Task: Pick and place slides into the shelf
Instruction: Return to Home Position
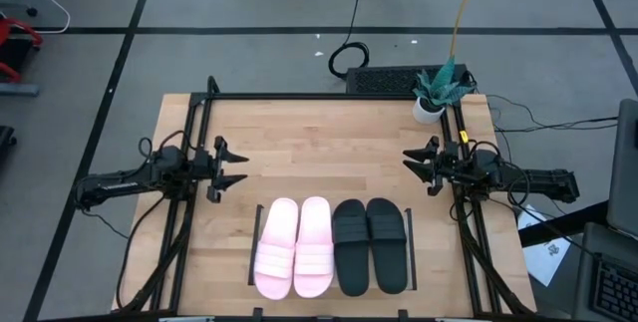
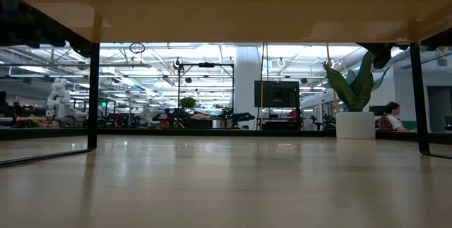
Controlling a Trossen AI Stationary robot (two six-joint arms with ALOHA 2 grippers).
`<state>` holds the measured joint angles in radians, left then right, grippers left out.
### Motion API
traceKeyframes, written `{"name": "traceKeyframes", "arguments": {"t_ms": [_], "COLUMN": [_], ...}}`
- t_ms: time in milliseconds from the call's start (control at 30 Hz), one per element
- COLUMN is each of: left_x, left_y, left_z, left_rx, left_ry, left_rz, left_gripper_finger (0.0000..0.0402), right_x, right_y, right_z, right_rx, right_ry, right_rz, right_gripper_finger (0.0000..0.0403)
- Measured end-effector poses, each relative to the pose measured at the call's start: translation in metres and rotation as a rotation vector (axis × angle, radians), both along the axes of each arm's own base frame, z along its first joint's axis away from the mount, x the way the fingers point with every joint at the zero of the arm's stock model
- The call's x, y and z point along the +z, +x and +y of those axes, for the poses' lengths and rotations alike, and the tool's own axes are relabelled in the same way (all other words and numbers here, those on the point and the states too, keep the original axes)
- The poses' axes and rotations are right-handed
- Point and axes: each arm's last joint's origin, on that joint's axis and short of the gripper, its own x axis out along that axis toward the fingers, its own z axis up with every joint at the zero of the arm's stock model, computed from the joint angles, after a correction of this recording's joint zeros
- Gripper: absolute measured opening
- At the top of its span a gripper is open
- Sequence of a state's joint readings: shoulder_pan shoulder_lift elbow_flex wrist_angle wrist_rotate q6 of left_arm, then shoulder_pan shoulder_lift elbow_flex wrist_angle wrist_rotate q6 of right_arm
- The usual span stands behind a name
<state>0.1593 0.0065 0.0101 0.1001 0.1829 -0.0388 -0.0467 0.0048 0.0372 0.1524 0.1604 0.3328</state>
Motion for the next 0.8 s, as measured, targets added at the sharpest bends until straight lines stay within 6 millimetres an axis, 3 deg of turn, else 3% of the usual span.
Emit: {"name": "traceKeyframes", "arguments": {"t_ms": [800], "left_x": [0.0007], "left_y": [-0.0001], "left_z": [0.0001], "left_rx": [0.002], "left_ry": [0.013], "left_rz": [-0.007], "left_gripper_finger": [0.0228], "right_x": [0.0], "right_y": [0.0], "right_z": [0.0], "right_rx": [0.0], "right_ry": [-0.005], "right_rz": [0.001], "right_gripper_finger": [0.0157]}}
